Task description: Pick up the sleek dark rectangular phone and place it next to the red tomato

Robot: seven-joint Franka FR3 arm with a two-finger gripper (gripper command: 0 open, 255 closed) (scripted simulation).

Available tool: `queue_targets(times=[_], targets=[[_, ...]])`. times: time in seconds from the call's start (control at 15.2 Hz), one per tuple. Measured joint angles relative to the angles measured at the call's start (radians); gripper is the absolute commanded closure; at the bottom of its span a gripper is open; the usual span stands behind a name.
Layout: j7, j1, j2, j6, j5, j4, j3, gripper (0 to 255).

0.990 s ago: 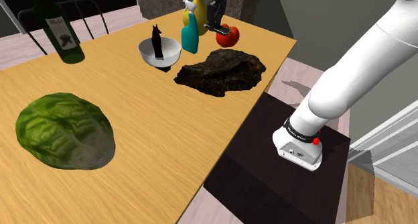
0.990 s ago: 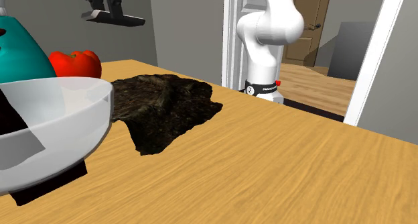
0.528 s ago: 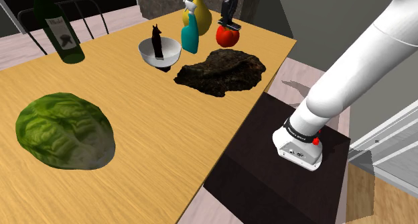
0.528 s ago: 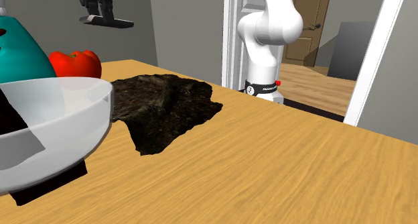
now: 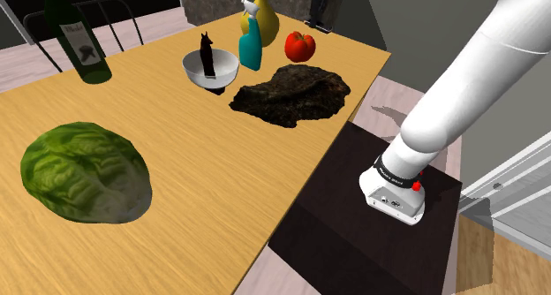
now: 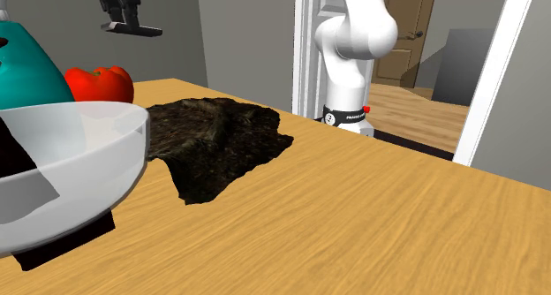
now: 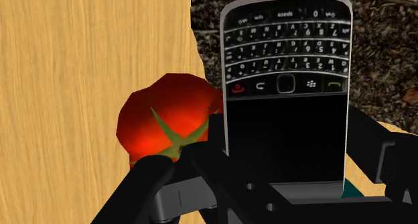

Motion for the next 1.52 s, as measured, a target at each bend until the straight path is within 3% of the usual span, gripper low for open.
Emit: queue_targets(times=[0.86, 1.52], targets=[[-0.296, -0.175, 0.274, -0.089, 0.067, 0.343, -0.121, 255], [-0.313, -0.179, 0.300, 0.027, 0.076, 0.251, -0.120, 255]])
